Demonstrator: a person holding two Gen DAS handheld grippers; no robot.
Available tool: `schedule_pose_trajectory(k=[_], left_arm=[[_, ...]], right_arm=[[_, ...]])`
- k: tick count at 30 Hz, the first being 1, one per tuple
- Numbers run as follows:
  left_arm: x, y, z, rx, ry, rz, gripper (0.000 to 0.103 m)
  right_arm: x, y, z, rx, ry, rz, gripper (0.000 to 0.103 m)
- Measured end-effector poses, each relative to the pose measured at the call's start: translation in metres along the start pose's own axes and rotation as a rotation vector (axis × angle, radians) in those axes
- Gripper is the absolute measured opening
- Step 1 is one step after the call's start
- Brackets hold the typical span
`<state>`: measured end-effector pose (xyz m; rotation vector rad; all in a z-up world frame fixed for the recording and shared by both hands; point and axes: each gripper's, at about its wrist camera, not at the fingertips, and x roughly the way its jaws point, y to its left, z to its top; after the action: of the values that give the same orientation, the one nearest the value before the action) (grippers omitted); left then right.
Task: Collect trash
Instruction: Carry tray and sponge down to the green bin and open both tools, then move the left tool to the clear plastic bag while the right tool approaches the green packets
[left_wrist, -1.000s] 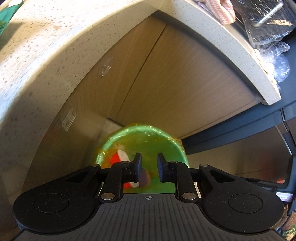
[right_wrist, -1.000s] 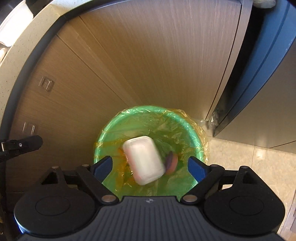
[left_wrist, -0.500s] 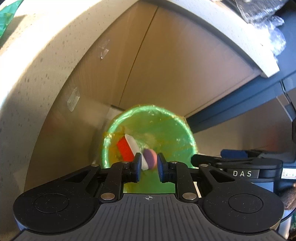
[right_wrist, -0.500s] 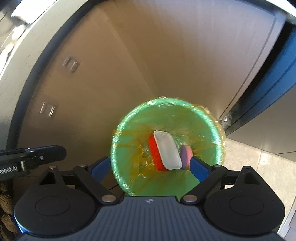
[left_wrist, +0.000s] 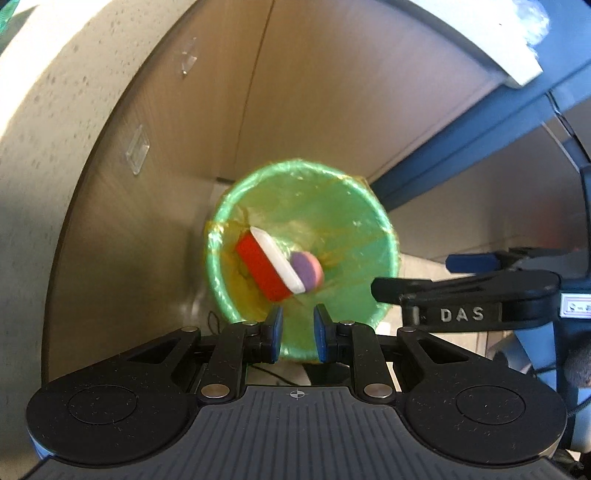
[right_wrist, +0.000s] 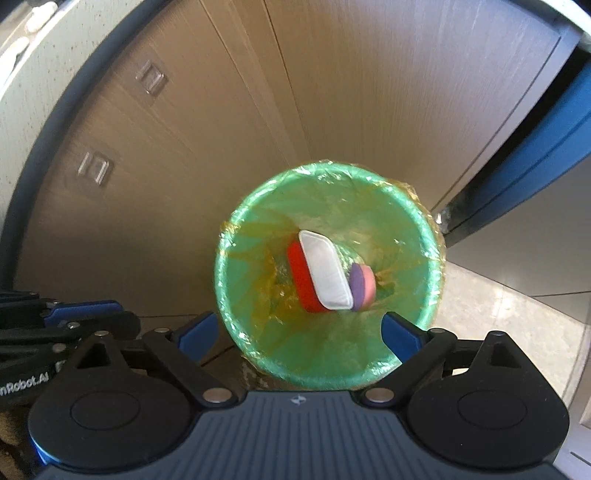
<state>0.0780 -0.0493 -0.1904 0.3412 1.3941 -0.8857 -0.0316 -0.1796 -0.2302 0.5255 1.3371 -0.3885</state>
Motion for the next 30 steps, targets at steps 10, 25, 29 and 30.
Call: schedule_pose_trajectory(k=[10,25,29,30], left_arm=[[-0.156,0.056,-0.033,-0.039,-0.422,-0.148,0.021],[-0.243,0.226,-0.104,-0.470,-0.731,0.410,0.021],[-0.235,0.238,-0.106,-0.496,-0.728,0.221,0.021],[-0.236,0.238,-0.107,-0.497,-0.733,0.186,0.021]], right_arm=[[-0.089,0.065,-0.019,-0.129,-0.339,-0.119,0.096],[-0.140,0.261,0.013,-0.539,-0.558,0.251,0.103],[-0.127,0.287,0.042,-0.588,-0.574,0.200,0.103],[-0.122,0.291,0.048,-0.594,-0.576,0.182,0.103]])
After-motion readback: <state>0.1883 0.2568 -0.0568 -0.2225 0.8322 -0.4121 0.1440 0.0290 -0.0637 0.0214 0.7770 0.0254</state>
